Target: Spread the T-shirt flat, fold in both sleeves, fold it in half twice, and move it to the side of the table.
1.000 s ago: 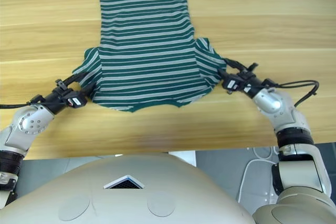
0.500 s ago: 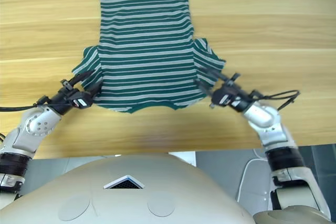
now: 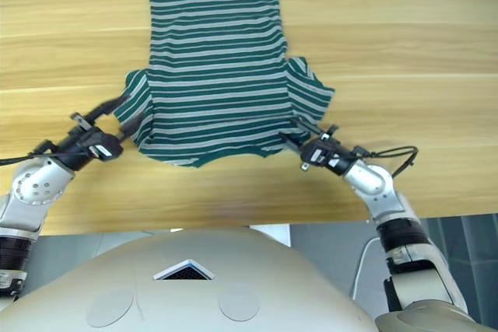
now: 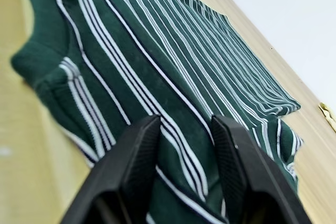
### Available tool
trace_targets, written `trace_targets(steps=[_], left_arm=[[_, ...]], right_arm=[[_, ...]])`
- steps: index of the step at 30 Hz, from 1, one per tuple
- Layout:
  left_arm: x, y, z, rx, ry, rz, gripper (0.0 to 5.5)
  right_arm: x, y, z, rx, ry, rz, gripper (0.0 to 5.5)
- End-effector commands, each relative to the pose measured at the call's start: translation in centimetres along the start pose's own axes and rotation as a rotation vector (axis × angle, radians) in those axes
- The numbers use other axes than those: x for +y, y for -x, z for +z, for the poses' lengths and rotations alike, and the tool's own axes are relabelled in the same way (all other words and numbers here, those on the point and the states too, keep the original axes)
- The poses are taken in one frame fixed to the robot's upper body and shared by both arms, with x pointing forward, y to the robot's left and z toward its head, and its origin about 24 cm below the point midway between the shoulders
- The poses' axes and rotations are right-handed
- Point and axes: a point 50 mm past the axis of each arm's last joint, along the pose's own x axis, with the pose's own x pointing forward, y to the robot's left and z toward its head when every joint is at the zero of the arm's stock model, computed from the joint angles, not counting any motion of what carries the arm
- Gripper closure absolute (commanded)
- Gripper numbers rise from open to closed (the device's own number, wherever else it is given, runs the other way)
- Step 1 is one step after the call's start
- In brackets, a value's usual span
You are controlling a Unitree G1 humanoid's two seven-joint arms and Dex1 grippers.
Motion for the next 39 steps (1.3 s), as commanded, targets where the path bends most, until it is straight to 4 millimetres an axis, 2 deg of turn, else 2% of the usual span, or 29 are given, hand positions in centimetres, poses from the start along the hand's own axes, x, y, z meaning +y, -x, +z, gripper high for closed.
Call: trace_targets(steps=[1,3,5,8,12,15,18,22,24,27,34,35,37,39], left_arm=[[-2.6,-0.4,-0.1,0.004,0.045,-0.168,3.47],[-3.1,-0.4,-0.8,0.042,0.049,-0.197,3.47],[-3.0,-0.3,-2.4,0.123,0.048,-0.194,3.47],[-3.3,0.3,-4.4,0.23,0.05,-0.196,3.47],[-4.8,0.2,-3.1,0.147,0.103,-0.234,3.47],[-5.4,0.2,-1.9,0.079,0.131,-0.244,3.47],[-5.2,0.0,-1.2,0.039,0.136,-0.24,3.47],[-4.8,0.2,-1.0,0.045,0.122,-0.227,3.47],[-4.5,0.4,-1.4,0.07,0.116,-0.219,3.47],[-4.5,0.6,-1.6,0.089,0.116,-0.221,3.47],[-4.7,1.1,-1.4,0.095,0.123,-0.23,3.47],[-4.2,1.5,-1.4,0.101,0.117,-0.207,3.47],[-2.0,2.1,-0.6,0.038,0.126,-0.082,3.47],[1.1,2.7,0.6,-0.049,0.131,0.095,3.47]], right_arm=[[1.6,0.9,-0.6,0.05,-0.032,0.099,3.68],[1.3,0.8,-0.4,0.039,-0.027,0.082,3.68],[0.7,0.8,0.0,0.018,-0.022,0.047,3.68],[-1.6,1.2,1.6,-0.083,-0.036,-0.068,3.68],[-6.0,2.0,4.1,-0.215,-0.016,-0.247,3.68],[-7.7,1.8,3.7,-0.153,0.039,-0.275,3.68],[-6.8,1.2,1.9,-0.014,0.102,-0.188,3.68],[-3.2,0.6,0.2,0.1,0.143,-0.009,3.68],[-2.3,0.8,-0.3,0.123,0.138,0.022,3.68],[-2.2,1.3,-0.2,0.129,0.139,0.021,3.68],[-3.2,2.2,-1.8,0.248,0.198,-0.002,3.68],[-3.5,2.5,-2.0,0.271,0.217,-0.004,3.68],[-3.8,2.6,-2.3,0.29,0.24,-0.006,3.68],[-3.9,2.2,-2.0,0.264,0.247,-0.004,3.68]])
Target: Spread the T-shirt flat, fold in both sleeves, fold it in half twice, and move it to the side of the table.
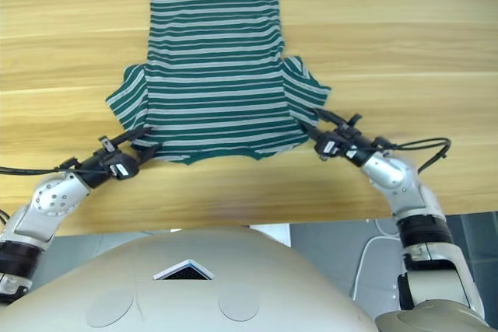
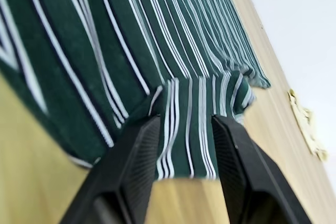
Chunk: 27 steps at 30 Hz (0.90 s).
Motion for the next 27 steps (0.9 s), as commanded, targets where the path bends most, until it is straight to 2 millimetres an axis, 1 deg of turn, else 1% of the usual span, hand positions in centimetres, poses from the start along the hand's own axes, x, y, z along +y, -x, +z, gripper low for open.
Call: trace_targets(steps=[1,2,4,6,8,10,12,13,15,17,19,23,27], left_arm=[[4.8,2.0,2.2,-0.133,-0.001,0.253,3.47],[5.7,2.5,2.4,-0.141,-0.003,0.301,3.47],[6.9,3.1,1.9,-0.09,-0.032,0.343,3.47],[7.7,3.6,0.8,0.015,-0.092,0.363,3.47],[8.0,3.9,0.3,0.104,-0.163,0.349,3.47],[6.7,3.8,-1.2,0.23,-0.231,0.205,3.47],[4.8,3.7,-2.5,0.32,-0.265,0.055,3.47],[3.9,3.6,-3.0,0.359,-0.277,-0.012,3.47],[2.9,3.7,-3.7,0.41,-0.301,-0.086,3.47],[2.3,3.2,-3.7,0.397,-0.303,-0.12,3.47],[2.2,2.6,-3.6,0.385,-0.313,-0.136,3.47],[3.0,1.4,-4.4,0.406,-0.398,-0.146,3.47],[3.9,-0.2,-4.4,0.382,-0.476,-0.142,3.47]], right_arm=[[0.6,0.1,-0.6,0.036,0.015,0.065,3.68],[0.7,0.0,-0.2,0.012,0.003,0.057,3.68],[0.4,0.0,0.5,-0.038,-0.014,0.016,3.68],[-1.2,0.0,1.7,-0.115,-0.038,-0.106,3.68],[-3.0,-0.1,2.8,-0.195,-0.07,-0.229,3.68],[-5.3,-0.1,4.3,-0.286,-0.114,-0.373,3.68],[-6.8,0.1,5.4,-0.357,-0.152,-0.47,3.68],[-7.5,0.2,5.9,-0.388,-0.162,-0.501,3.68],[-8.4,0.3,6.6,-0.412,-0.156,-0.532,3.68],[-9.1,0.3,6.6,-0.391,-0.136,-0.547,3.68],[-9.5,0.4,6.2,-0.361,-0.119,-0.558,3.68],[-9.3,0.5,6.2,-0.346,-0.108,-0.559,3.68],[-8.7,0.4,6.0,-0.329,-0.107,-0.555,3.68]])
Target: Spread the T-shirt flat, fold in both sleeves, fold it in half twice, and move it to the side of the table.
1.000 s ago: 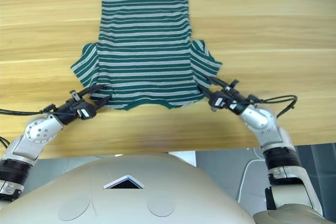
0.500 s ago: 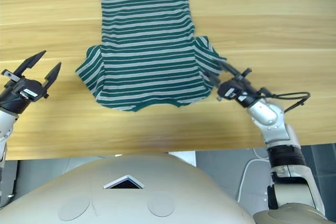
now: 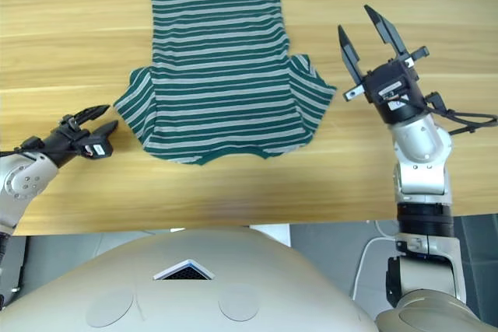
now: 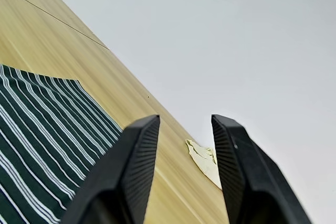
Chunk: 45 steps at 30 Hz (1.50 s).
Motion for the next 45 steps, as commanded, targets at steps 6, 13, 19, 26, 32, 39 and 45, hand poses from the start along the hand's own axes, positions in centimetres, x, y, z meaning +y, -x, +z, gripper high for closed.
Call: trace_targets(steps=[6,13,19,26,32,39,45], left_arm=[[-1.3,-1.9,-0.2,0.011,-0.105,-0.117,3.47],[-1.3,-2.4,-0.5,0.012,-0.126,-0.135,3.47],[-1.3,-3.5,0.1,-0.029,-0.147,-0.147,4.41],[-1.4,-3.4,0.2,-0.04,-0.14,-0.146,5.45],[0.3,-3.4,1.1,-0.059,-0.105,0.04,5.48],[2.1,-4.3,3.2,-0.135,-0.117,0.21,5.48],[3.2,-4.7,4.3,-0.186,-0.151,0.285,5.48]], right_arm=[[0.4,0.4,-0.4,0.028,0.01,-0.01,3.68],[0.7,0.6,-0.5,0.033,0.001,-0.019,3.68],[0.9,0.4,-0.7,0.031,-0.006,-0.025,3.64],[1.0,0.4,-1.0,0.037,-0.01,-0.033,3.64],[1.2,0.4,-1.3,0.044,-0.015,-0.035,3.64],[1.5,0.3,-1.5,0.047,-0.019,-0.03,3.64],[1.9,0.3,-1.9,0.056,-0.024,-0.016,3.64]])
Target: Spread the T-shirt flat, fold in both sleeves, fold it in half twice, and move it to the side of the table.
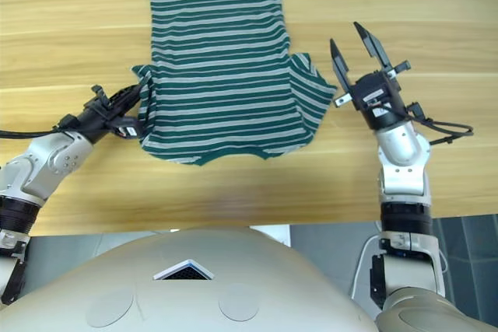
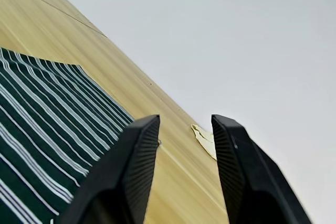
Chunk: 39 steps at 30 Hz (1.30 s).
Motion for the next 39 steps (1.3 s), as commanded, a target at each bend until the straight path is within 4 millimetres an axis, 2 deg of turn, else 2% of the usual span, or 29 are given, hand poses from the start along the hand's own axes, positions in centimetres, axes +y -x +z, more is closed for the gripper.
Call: trace_targets(steps=[1,11,14,24,28,35,37,39], left_arm=[[0.9,-0.5,0.5,-0.039,-0.035,0.05,5.48],[1.6,-1.7,1.4,-0.107,-0.082,0.074,5.48],[1.8,-2.4,2.2,-0.153,-0.094,0.079,5.48],[-0.2,-4.6,3.8,-0.244,-0.056,0.013,5.48],[-0.3,-5.7,3.0,-0.197,0.004,0.02,4.68],[-0.2,-5.8,2.6,-0.181,0.079,0.038,3.61],[-0.2,-5.8,3.0,-0.197,0.094,0.058,3.21],[-0.8,-5.6,3.5,-0.223,0.085,0.031,3.07]], right_arm=[[0.1,-0.4,0.0,-0.012,0.009,0.004,3.64],[0.7,-0.6,-0.3,-0.011,0.001,0.019,3.64],[0.8,-0.6,-0.3,-0.009,0.0,0.024,3.64],[1.3,-0.7,-0.5,-0.007,-0.005,0.035,3.64],[1.7,-0.7,-0.7,-0.004,-0.009,0.043,3.64],[1.8,-0.5,-0.9,0.004,-0.006,0.042,3.64],[1.4,-0.3,-1.2,0.03,0.04,0.057,3.64],[-0.4,0.4,-1.6,0.085,0.175,0.07,3.64]])
